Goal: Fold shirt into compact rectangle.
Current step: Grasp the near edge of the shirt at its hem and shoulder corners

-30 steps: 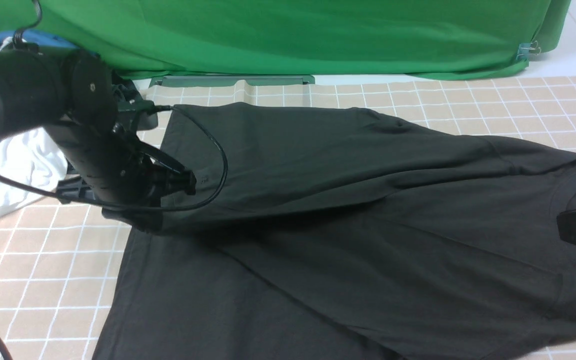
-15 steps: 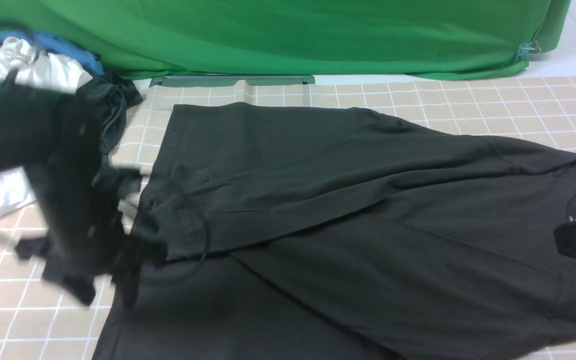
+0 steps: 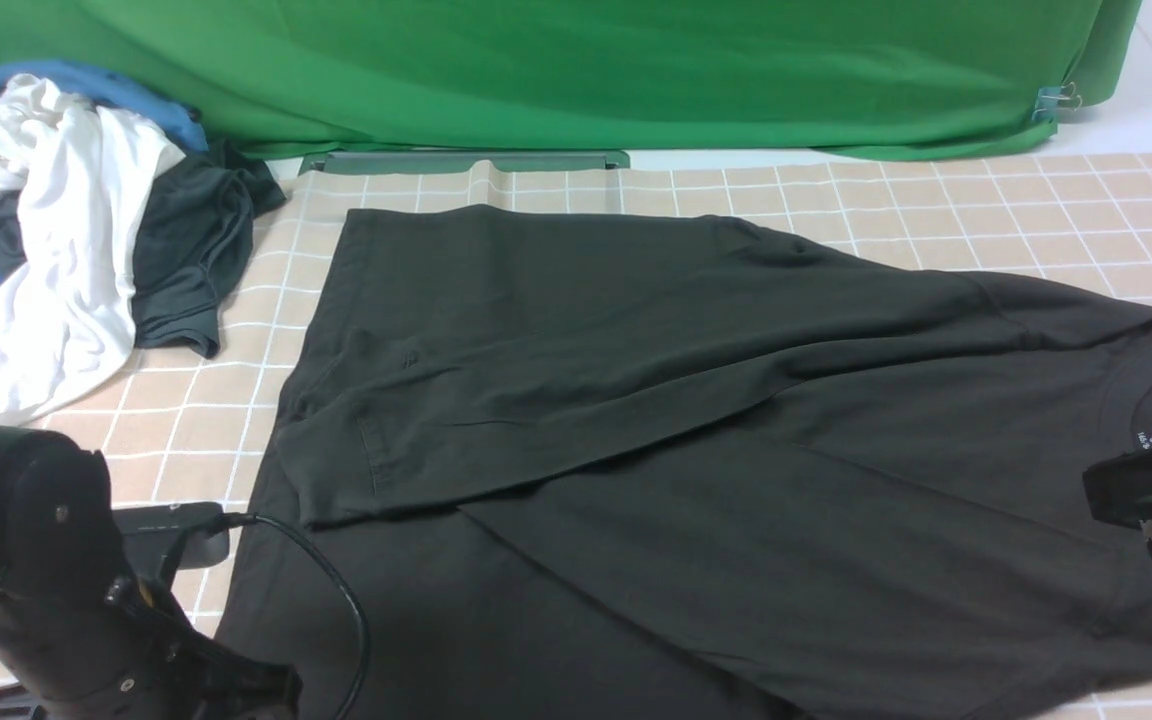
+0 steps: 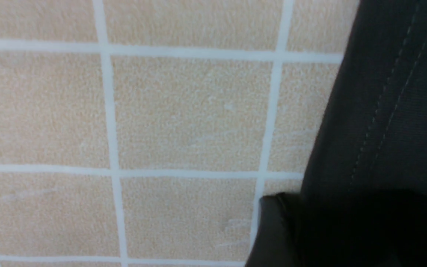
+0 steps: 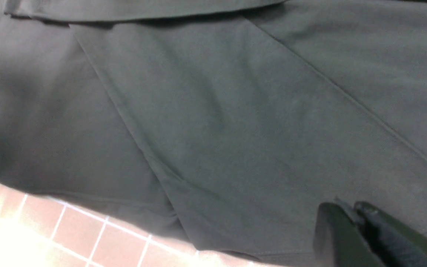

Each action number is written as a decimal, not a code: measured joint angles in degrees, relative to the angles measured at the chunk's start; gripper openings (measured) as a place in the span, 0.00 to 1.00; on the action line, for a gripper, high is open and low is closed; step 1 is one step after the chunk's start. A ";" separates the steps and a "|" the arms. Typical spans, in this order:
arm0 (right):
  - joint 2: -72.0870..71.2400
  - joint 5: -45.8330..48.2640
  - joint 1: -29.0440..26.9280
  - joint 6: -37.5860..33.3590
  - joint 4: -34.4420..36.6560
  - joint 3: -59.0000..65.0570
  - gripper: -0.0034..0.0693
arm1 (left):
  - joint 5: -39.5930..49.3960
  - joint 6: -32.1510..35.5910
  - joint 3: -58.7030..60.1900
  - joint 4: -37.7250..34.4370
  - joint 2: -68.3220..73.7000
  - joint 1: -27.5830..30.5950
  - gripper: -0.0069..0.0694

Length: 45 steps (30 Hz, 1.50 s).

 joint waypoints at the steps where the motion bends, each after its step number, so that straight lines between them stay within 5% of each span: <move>1: 0.04 0.12 0.00 0.00 0.00 0.00 0.17 | -0.25 -0.21 0.13 0.00 0.00 0.00 0.63; 3: 0.12 0.83 0.00 0.01 0.00 -0.06 0.17 | -0.39 -0.56 0.23 0.00 0.20 0.00 0.59; 10: 5.72 16.11 0.00 -0.01 -0.90 -5.76 0.17 | -0.27 3.30 -0.14 -1.28 0.34 0.12 0.15; 15: 11.95 19.15 0.04 -1.93 -3.20 -6.79 0.20 | 0.84 4.00 -0.85 -2.88 -2.35 0.14 0.14; 20: 17.07 18.16 3.16 -5.24 -4.68 -5.49 0.43 | 3.03 3.12 -1.34 -3.14 -9.93 0.08 0.14; 21: 18.75 15.11 5.41 -6.05 -5.71 -3.21 0.54 | 4.05 2.09 -1.34 -2.80 -12.53 0.08 0.14; 26: 23.15 2.52 11.54 -6.46 -9.48 3.80 0.77 | 5.20 0.93 -1.34 -2.53 -17.48 0.08 0.14; 33: 29.59 -8.11 16.11 -7.11 -10.33 6.82 0.85 | 5.09 0.67 -1.34 -1.36 -18.44 0.08 0.14; 39: 34.24 -10.67 17.05 -7.73 -11.47 6.62 0.74 | 3.14 0.14 -1.34 -1.37 -18.44 0.08 0.14; 41: 34.76 -10.93 17.05 -7.78 -12.57 6.34 0.62 | 2.53 -0.71 -1.34 -1.57 -18.44 0.08 0.14; 44: 35.22 -11.04 16.99 -8.03 -13.91 5.54 0.24 | 1.24 -1.00 -1.41 -3.07 -18.44 0.08 0.14; 45: 35.20 -10.47 16.99 -8.06 -13.91 5.21 0.19 | 1.15 -1.05 -1.54 -3.27 -18.44 0.08 0.14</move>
